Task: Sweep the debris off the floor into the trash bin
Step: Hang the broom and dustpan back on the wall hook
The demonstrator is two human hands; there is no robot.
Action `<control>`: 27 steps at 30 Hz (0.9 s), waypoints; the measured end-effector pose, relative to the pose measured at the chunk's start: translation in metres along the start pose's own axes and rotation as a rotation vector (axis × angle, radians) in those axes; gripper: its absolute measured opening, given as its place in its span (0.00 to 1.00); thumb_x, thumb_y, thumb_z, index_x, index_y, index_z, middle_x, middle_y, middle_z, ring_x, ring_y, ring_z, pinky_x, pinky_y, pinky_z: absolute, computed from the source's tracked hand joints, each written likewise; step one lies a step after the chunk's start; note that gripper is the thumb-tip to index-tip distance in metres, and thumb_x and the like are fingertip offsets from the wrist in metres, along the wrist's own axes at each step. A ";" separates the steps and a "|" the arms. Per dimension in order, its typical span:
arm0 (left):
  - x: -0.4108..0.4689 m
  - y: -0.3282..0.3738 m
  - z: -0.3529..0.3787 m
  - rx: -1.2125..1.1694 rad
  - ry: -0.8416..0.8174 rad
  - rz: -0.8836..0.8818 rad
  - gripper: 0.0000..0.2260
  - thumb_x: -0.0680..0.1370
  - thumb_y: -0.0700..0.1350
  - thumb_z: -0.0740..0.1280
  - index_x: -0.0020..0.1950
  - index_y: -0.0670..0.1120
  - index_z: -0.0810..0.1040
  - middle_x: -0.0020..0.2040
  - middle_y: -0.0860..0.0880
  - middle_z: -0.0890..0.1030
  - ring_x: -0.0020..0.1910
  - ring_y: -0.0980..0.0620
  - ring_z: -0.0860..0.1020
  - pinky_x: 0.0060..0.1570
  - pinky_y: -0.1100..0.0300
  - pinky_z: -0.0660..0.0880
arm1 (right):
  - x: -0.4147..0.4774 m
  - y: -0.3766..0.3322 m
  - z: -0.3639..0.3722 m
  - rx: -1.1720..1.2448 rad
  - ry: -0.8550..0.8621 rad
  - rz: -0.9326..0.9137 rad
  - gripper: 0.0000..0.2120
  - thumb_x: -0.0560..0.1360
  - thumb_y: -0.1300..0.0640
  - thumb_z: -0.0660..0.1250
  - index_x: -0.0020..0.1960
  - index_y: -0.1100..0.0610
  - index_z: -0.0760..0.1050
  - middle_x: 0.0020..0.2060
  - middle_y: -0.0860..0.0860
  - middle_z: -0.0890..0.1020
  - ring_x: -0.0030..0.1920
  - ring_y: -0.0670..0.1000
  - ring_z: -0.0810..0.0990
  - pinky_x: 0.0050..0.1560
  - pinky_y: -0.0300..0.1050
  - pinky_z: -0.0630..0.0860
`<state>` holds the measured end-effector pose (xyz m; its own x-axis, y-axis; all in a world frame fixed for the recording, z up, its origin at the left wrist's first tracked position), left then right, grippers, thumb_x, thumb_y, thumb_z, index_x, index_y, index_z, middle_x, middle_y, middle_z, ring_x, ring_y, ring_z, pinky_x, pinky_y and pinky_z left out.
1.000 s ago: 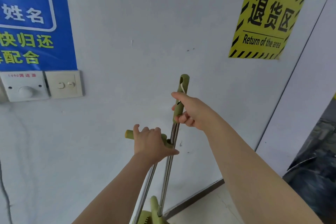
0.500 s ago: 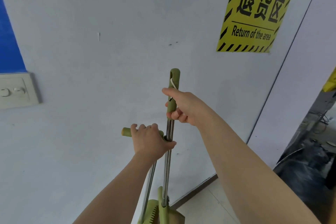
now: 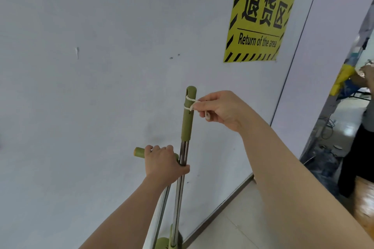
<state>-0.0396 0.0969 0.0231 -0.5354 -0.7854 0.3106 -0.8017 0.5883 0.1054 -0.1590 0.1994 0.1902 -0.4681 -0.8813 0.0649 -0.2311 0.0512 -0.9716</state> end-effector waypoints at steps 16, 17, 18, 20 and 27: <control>0.063 0.013 0.035 -0.097 -0.096 0.069 0.25 0.58 0.70 0.65 0.43 0.53 0.77 0.41 0.55 0.74 0.49 0.52 0.65 0.69 0.55 0.55 | 0.110 -0.048 -0.021 0.317 -0.167 -0.109 0.07 0.77 0.62 0.64 0.43 0.60 0.80 0.35 0.51 0.79 0.36 0.47 0.76 0.35 0.35 0.75; 0.067 0.013 0.036 -0.107 -0.097 0.062 0.25 0.58 0.70 0.65 0.44 0.53 0.78 0.42 0.55 0.74 0.50 0.52 0.64 0.68 0.56 0.56 | 0.118 -0.048 -0.020 0.340 -0.184 -0.103 0.07 0.76 0.63 0.64 0.42 0.60 0.80 0.37 0.51 0.80 0.37 0.47 0.76 0.35 0.35 0.75; 0.070 0.014 0.037 -0.109 -0.099 0.054 0.25 0.58 0.70 0.65 0.44 0.53 0.78 0.42 0.55 0.75 0.50 0.52 0.65 0.66 0.57 0.57 | 0.126 -0.047 -0.019 0.343 -0.194 -0.106 0.07 0.75 0.64 0.64 0.42 0.60 0.79 0.39 0.52 0.80 0.37 0.47 0.76 0.35 0.35 0.75; 0.075 0.018 0.038 -0.080 -0.096 0.037 0.26 0.58 0.71 0.64 0.44 0.53 0.78 0.40 0.55 0.75 0.48 0.53 0.68 0.59 0.58 0.61 | 0.141 -0.046 -0.014 0.308 -0.181 -0.125 0.06 0.74 0.66 0.65 0.43 0.60 0.80 0.40 0.53 0.81 0.37 0.47 0.76 0.34 0.34 0.75; 0.075 0.013 0.037 0.032 -0.081 -0.177 0.23 0.64 0.71 0.63 0.41 0.53 0.73 0.32 0.57 0.74 0.35 0.54 0.74 0.44 0.58 0.66 | 0.179 -0.044 0.004 -0.034 -0.013 -0.389 0.07 0.73 0.66 0.66 0.43 0.61 0.83 0.38 0.56 0.84 0.30 0.45 0.75 0.34 0.36 0.73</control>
<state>-0.1003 0.0386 0.0125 -0.4039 -0.8896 0.2132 -0.8926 0.4343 0.1209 -0.2291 0.0379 0.2432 -0.3291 -0.8440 0.4235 -0.4169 -0.2725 -0.8671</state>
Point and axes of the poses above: each hand's wrist, its own x-axis towards the middle knuckle, its own z-axis out of the palm, y = z × x, the point moved 2 cm from there along x, towards the middle knuckle
